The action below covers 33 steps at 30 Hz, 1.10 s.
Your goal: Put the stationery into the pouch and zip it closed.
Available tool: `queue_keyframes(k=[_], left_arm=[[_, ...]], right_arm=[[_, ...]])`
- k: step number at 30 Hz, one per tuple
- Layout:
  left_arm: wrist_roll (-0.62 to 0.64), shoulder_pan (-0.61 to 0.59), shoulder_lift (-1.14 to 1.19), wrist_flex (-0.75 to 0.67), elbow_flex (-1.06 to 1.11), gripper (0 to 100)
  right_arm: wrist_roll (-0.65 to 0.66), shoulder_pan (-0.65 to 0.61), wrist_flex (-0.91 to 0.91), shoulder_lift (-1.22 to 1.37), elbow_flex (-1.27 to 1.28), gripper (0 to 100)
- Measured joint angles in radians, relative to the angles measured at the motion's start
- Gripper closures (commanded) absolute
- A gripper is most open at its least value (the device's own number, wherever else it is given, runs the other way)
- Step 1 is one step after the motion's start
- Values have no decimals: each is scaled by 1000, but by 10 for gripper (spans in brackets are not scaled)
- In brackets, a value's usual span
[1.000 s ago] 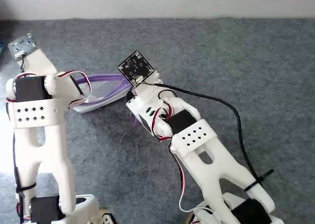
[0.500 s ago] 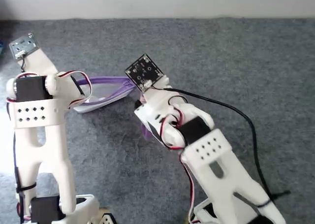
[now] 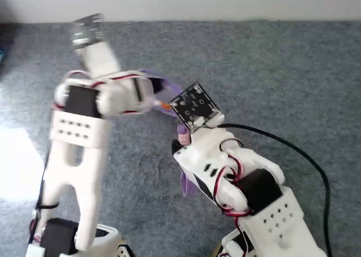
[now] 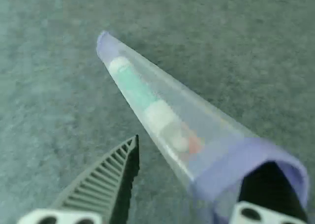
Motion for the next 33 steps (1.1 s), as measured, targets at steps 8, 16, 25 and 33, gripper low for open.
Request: queue_keyframes(k=[8,16,25,33], left_arm=[[-5,167,26,-68,0,674],[-9,203,-12,-29,2,674],[-9,37,-126,34,2,674],[-9,21,-244,147,0,675]], right_arm=[[-144,2,84,-72,0,991],[-227,49,84,-86,37,991],[-230,114,80,-87,37,991],[-186,157,-32,-87,37,991]])
